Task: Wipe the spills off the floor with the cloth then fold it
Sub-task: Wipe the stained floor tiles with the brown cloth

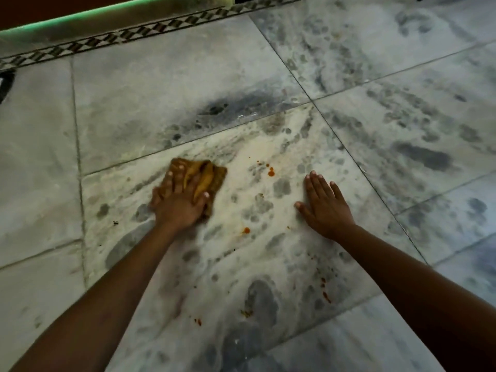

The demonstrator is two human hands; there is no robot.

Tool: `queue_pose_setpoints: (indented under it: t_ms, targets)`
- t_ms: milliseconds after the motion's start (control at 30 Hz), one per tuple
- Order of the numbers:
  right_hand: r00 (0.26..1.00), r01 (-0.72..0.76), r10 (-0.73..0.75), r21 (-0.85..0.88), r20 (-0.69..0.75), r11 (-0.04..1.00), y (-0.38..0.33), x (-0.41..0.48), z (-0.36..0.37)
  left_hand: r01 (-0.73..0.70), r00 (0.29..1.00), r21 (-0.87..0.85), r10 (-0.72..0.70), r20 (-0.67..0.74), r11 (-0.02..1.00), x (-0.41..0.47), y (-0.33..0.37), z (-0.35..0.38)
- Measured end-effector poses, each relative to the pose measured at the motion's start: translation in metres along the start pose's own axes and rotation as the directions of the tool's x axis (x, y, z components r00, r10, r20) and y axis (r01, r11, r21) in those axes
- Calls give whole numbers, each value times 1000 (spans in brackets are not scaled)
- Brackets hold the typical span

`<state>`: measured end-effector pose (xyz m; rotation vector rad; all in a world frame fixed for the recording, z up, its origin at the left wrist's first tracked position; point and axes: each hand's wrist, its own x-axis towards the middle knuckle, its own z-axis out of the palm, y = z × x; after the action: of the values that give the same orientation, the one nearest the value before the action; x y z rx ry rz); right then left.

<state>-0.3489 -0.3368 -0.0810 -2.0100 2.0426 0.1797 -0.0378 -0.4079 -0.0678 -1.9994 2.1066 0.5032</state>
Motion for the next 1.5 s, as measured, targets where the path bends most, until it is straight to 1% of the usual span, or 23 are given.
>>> queue_pose_setpoints:
  t_ms: [33,100,167,300,367,400,467,533,633,700,767,833,900,933,967,1000,1100,1167,1267,1300,1367,1433,1500]
  targets:
    - [1000,-10,10,0,-5,1000,2,3,0,42,999,-38,-42,19,998,19,7,-9]
    - [998,-63,64,24,-22,998,6,11,0,74,997,-108,-71,32,991,53,30,-21]
    - [992,-121,122,64,-23,991,6,17,2,30,999,-127,-28,20,991,71,61,-23]
    - [993,-116,119,97,-22,988,10,21,8,-214,977,-24,214,-8,977,44,113,-3]
    - [996,-87,89,101,-14,991,14,21,7,-330,942,44,332,-54,943,19,106,10]
    - [997,-80,82,103,-12,991,17,21,6,-357,929,78,363,-78,931,11,97,14]
    - [997,-77,80,114,-23,990,19,21,7,-329,935,117,340,-99,937,10,74,11]
    - [997,-68,72,123,-30,990,19,22,10,-220,967,120,233,-103,968,33,61,-2]
    - [997,-59,66,132,-45,989,20,22,11,-75,996,23,76,-37,997,79,87,-25]
    - [997,-55,62,135,-43,989,20,22,11,-63,998,-30,63,-1,998,91,117,-26]
    - [998,-55,60,134,-35,989,20,21,8,-148,989,-45,149,15,988,80,145,-16]
    - [998,-49,55,143,-38,989,20,21,8,-269,963,7,269,-1,963,48,157,3]
    - [998,-36,45,154,-52,987,21,21,9,-391,919,87,394,-17,916,14,142,18]
    - [998,-28,37,162,-52,986,21,22,9,-423,904,108,427,-22,900,3,126,22]
    - [999,-19,27,170,-47,985,22,22,10,-419,905,107,424,-27,902,-4,107,23]
    - [999,-10,18,173,-43,985,23,22,10,-378,923,106,383,-32,920,-6,88,21]
    - [999,7,0,156,-47,988,23,22,9,-141,988,99,146,-47,985,20,51,4]
    - [999,11,-3,160,-50,987,24,22,9,-13,1000,34,14,-19,999,48,66,-9]
    - [999,19,-13,158,-44,987,24,22,9,83,996,-90,-84,-9,992,75,116,-14]
    - [998,21,-13,161,-54,987,24,22,10,78,996,-118,-81,-26,990,76,133,-10]
    - [997,31,-17,173,-80,984,25,22,11,9,997,-107,-17,-70,994,57,159,6]
    - [996,37,-21,184,-90,982,26,22,13,-96,990,-33,92,-109,995,18,168,22]
    - [995,51,-34,187,-93,981,27,22,13,-175,974,40,179,-138,984,-17,152,29]
